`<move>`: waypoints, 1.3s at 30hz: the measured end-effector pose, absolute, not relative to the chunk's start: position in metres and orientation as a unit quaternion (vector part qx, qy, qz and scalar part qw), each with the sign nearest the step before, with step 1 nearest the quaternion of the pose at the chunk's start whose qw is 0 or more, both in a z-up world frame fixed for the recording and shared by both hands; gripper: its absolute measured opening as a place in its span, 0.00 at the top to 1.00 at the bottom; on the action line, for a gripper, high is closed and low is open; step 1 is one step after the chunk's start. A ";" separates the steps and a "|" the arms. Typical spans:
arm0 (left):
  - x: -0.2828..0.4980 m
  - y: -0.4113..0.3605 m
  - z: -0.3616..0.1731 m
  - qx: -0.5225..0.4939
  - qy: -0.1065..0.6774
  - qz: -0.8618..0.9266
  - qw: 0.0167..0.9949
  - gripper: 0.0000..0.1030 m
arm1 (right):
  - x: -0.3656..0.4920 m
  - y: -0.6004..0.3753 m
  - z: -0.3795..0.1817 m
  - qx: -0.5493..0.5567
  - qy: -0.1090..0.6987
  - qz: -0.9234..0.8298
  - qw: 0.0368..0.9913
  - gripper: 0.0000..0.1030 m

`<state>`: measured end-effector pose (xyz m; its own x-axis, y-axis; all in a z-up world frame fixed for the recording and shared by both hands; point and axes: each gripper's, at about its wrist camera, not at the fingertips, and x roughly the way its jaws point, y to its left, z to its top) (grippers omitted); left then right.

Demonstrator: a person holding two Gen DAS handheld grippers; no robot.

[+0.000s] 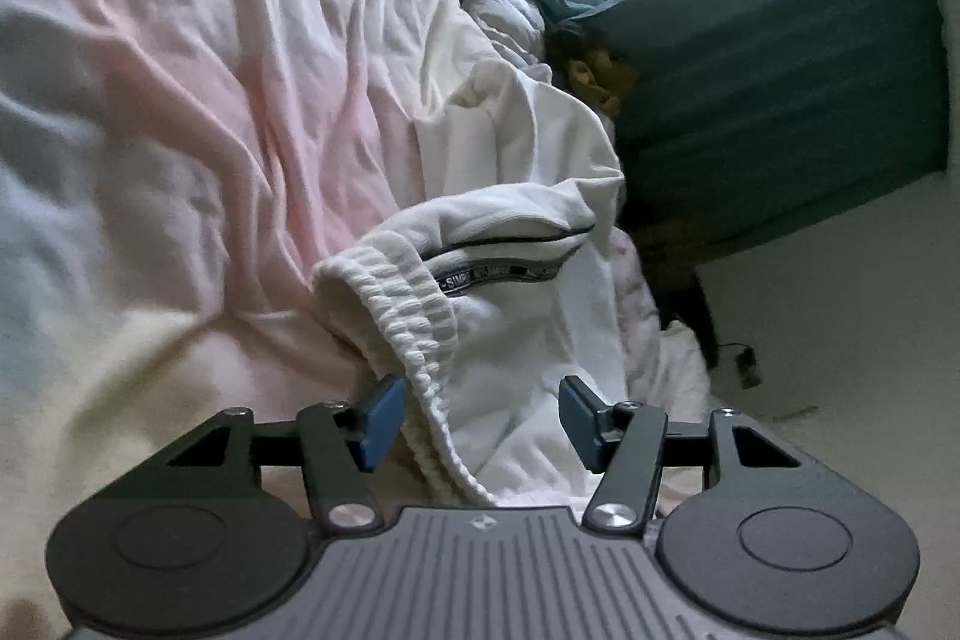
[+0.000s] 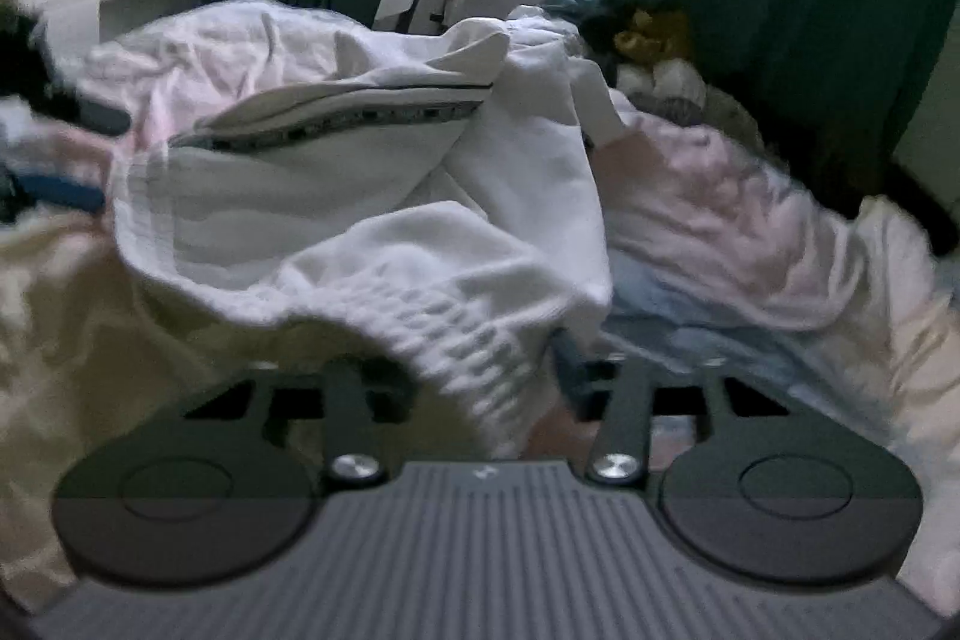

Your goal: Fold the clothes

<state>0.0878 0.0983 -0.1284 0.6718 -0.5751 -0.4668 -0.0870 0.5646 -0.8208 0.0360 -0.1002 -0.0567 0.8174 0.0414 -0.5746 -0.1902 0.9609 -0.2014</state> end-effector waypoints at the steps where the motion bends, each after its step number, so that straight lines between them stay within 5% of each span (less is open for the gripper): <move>1: 0.090 0.097 -0.131 -0.443 0.377 -0.154 0.799 0.43 | 0.035 -0.103 -0.053 -0.109 0.289 0.063 0.949 0.63; 6: 0.098 0.089 -0.136 -0.433 0.378 -0.158 0.802 0.43 | 0.024 -0.119 -0.031 -0.025 0.240 0.070 0.968 0.75; 16: 0.123 0.058 -0.149 -0.435 0.397 -0.194 0.784 0.44 | 0.031 -0.123 -0.042 0.003 0.258 0.059 0.964 0.75; 19: 0.140 0.055 -0.151 -0.429 0.393 -0.182 0.792 0.55 | 0.035 -0.127 -0.060 0.022 0.279 0.040 0.959 0.74; 22: 0.155 0.061 -0.154 -0.461 0.376 -0.162 0.787 0.85 | 0.042 -0.128 -0.080 0.031 0.309 0.030 0.950 0.74; 25: 0.164 0.069 -0.144 -0.452 0.349 -0.137 0.809 0.90 | 0.048 -0.127 -0.100 0.037 0.342 0.024 0.939 0.74; 30: 0.164 0.087 -0.106 -0.457 0.301 -0.139 0.825 0.91 | 0.034 -0.123 -0.087 0.101 0.293 0.055 0.949 0.84; 39: 0.184 0.147 0.025 -0.402 0.202 -0.114 0.886 0.92 | 0.003 -0.031 -0.022 0.151 0.174 0.146 0.962 0.85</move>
